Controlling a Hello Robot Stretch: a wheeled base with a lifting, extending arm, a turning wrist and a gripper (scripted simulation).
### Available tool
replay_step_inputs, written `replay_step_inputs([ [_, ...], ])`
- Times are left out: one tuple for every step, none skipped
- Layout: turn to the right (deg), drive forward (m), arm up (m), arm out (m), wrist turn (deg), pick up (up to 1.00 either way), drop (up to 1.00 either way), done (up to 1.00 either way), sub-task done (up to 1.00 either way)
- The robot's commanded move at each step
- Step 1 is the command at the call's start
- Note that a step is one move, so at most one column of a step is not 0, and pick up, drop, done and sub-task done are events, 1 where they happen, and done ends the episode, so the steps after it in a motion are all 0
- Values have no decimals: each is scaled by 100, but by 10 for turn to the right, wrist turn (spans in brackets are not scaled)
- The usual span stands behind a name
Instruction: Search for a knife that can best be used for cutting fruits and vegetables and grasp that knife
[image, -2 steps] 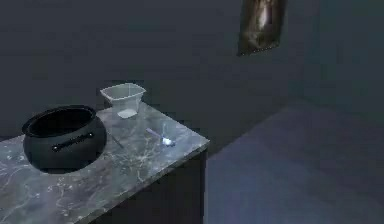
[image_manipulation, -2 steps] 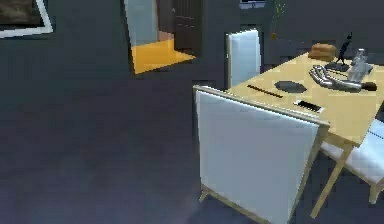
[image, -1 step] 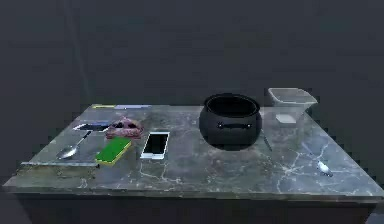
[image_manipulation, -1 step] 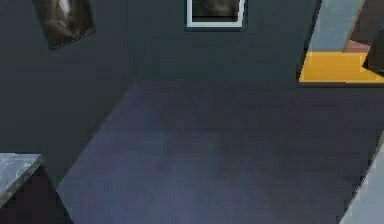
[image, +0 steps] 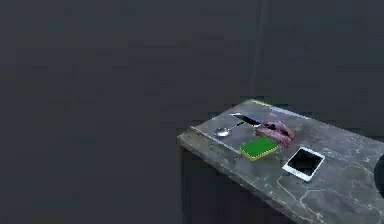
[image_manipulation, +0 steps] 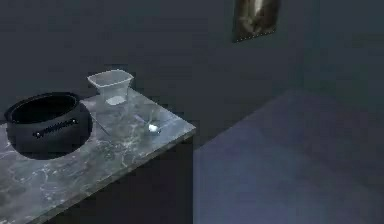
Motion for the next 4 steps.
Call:
replay_step_inputs([
  [0, 35, 0, 0, 0, 0, 0, 0, 0],
  [-450, 0, 0, 0, 0, 0, 0, 0, 0],
  [-120, 0, 0, 0, 0, 0, 0, 0, 0],
  [0, 0, 50, 0, 0, 0, 0, 0, 0],
])
